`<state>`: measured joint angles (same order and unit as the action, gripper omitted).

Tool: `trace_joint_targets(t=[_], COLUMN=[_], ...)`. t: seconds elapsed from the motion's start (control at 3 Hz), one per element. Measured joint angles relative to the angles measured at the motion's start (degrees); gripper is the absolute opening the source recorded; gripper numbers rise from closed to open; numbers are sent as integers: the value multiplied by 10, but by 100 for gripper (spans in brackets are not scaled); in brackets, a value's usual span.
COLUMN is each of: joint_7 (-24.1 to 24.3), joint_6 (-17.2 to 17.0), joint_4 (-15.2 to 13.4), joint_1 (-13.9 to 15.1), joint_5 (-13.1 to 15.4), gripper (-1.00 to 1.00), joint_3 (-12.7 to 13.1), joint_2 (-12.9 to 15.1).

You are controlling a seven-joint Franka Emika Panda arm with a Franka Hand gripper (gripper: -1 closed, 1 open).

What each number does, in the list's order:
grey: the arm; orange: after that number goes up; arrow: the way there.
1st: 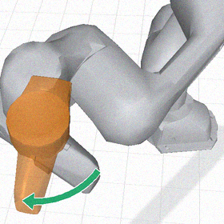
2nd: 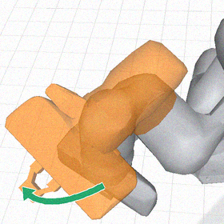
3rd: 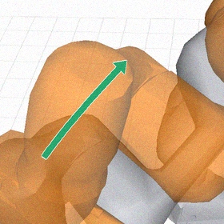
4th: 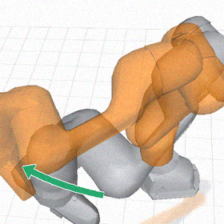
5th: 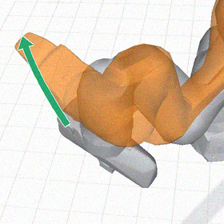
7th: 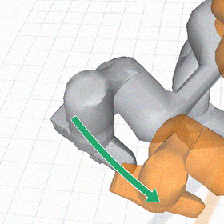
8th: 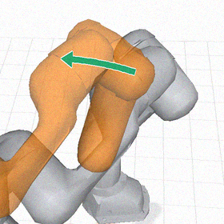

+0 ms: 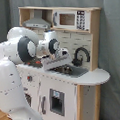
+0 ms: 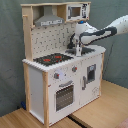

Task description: Play with the kitchen

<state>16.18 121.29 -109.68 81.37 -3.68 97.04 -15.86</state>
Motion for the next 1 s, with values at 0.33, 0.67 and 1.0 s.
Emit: trace_joint_targets(t=[0.33, 0.67, 1.0], joint_7=[0, 10, 48], joint_6=[0, -5, -50], joint_4=[0, 41, 41], joint_1=[0, 14, 2], joint_5=[0, -9, -8], gripper=[-100, -100, -100], joint_3=[1, 35, 26], joint_2=[0, -1, 0])
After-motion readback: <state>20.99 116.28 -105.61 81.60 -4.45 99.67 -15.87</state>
